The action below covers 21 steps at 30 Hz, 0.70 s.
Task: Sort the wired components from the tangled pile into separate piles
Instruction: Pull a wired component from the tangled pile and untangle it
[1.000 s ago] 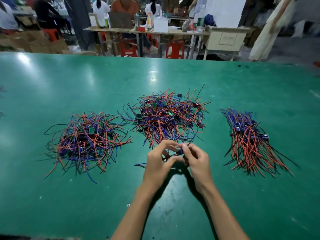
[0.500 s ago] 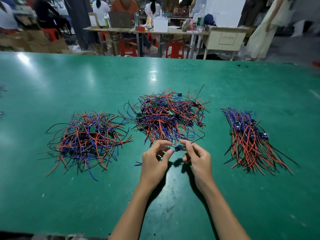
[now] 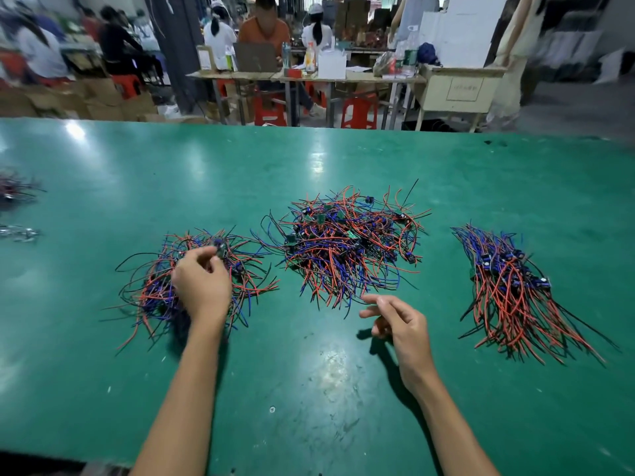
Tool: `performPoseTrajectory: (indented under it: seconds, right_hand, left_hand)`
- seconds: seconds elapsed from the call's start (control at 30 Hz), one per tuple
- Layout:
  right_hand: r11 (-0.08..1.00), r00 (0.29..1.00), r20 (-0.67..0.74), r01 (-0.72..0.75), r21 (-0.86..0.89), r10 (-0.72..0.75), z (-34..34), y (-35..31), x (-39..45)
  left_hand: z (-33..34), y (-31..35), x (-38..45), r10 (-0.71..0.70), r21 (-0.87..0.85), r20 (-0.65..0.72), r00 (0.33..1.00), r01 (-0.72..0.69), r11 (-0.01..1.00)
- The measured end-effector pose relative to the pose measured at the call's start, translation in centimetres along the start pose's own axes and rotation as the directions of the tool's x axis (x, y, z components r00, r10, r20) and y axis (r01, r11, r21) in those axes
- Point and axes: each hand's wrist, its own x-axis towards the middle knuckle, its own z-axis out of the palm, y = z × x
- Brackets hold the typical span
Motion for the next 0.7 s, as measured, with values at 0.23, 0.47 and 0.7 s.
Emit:
performPoseTrajectory:
  seconds: [0.23, 0.47, 0.7]
  right_hand:
    - [0.999, 1.000, 0.021, 0.011, -0.037, -0.010, 0.0, 0.2, 0.0]
    - [0.998, 1.000, 0.016, 0.022, -0.054, -0.021, -0.1, 0.5, 0.1]
    - [0.997, 0.999, 0.015, 0.030, -0.070, -0.029, 0.0, 0.4, 0.4]
  left_hand:
    - [2.3, 1.4, 0.5, 0.242, 0.391, 0.142, 0.960, -0.279, 0.877]
    - [8.6, 3.2, 1.0, 0.291, 0.304, 0.700, 0.652, -0.640, 0.705]
    - [7.3, 2.3, -1.2, 0.369, 0.122, 0.553, 0.747, -0.511, 0.851]
